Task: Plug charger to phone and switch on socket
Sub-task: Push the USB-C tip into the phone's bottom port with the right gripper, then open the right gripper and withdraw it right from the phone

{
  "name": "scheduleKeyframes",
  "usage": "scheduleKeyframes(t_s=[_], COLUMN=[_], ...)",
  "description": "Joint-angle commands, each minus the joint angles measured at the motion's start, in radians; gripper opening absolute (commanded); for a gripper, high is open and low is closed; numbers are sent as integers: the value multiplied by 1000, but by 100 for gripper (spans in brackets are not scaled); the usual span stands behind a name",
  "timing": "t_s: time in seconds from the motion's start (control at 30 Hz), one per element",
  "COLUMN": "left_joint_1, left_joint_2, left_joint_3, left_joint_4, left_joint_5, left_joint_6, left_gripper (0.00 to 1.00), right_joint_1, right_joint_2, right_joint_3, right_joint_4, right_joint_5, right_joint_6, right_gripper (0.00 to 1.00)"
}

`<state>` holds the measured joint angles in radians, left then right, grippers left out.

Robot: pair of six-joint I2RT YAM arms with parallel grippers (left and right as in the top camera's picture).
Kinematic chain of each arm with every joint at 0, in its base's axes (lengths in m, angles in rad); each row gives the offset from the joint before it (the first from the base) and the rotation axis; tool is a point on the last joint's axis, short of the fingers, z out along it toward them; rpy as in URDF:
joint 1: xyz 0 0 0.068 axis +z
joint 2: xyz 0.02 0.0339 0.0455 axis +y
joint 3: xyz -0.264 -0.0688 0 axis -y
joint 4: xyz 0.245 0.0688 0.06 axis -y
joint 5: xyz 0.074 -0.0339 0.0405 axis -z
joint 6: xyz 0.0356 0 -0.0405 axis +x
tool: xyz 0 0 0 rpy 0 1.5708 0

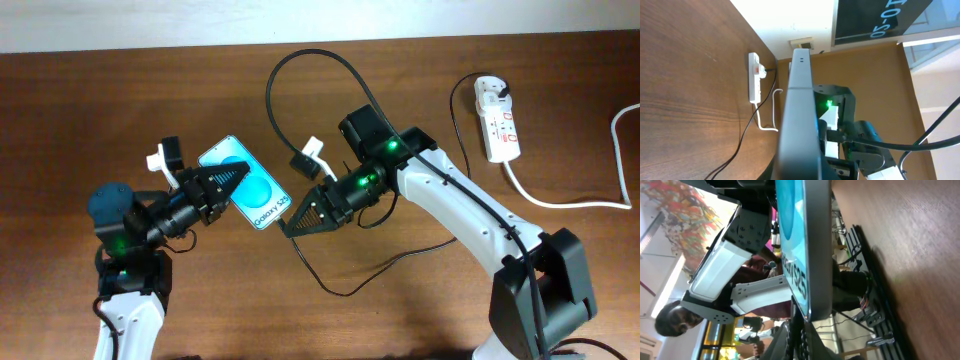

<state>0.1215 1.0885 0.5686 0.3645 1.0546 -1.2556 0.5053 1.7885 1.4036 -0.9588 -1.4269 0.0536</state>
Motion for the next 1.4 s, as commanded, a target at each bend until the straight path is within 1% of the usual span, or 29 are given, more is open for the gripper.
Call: scheduleKeyframes(t_s=[0.0, 0.17, 0.27, 0.3, 0.37, 0.43, 0.53, 0.6, 0.67, 0.8, 0.93, 1.0, 1.1, 1.2, 1.3, 1.37], left_joint_1=[-34, -60, -69, -69, -68, -68, -68, -66, -67, -66, -66, -66, -67, -67, -67, -67], left_joint_2=[-8, -8, -8, -8, -8, -8, -8, -8, -8, -8, 6, 32, 57, 58, 58, 58], left_joint_3=[3, 3, 3, 3, 3, 3, 3, 3, 3, 3, 3, 3, 3, 3, 3, 3], left_joint_4=[-7, -6, -7, -6, -6, 10, 32, 32, 32, 32, 32, 32, 32, 27, -34, -91], left_joint_5=[257, 274, 273, 272, 266, 264, 258, 258, 249, 201, 134, 97, 34, -43, -141, -163], left_joint_6=[26, 27, 27, 27, 27, 26, 27, 27, 35, 86, 134, 195, 283, 343, 414, 461], left_gripper=[0, 0, 0, 0, 0, 0, 0, 0, 0, 0, 0, 0, 0, 0, 0, 0], right_joint_1=[-2, -2, -2, -2, -2, -3, -3, -8, -42, -137, -210, -234, -257, -272, -278, -278], right_joint_2=[-14, -14, -14, -14, -14, -14, -14, -14, -15, -30, -64, -101, -179, -251, -328, -360], right_joint_3=[16, 16, 16, 16, 16, 16, 16, 16, 16, 16, 16, 18, 52, 85, 110, 110], right_joint_4=[92, 172, 174, 167, 156, 121, 78, 79, 73, 55, -34, -37, -105, -162, -187, -188], right_joint_5=[-25, -14, -10, -10, -5, 63, 184, 209, 259, 261, 263, 317, 530, 670, 733, 733], right_joint_6=[44, 122, 134, 161, 162, 161, 161, 161, 161, 125, 22, 21, 21, 21, 20, 2], right_gripper=[4, 4, 4, 25, 65, 92, 96, 100, 98, 98, 98, 98, 98, 98, 98, 98])
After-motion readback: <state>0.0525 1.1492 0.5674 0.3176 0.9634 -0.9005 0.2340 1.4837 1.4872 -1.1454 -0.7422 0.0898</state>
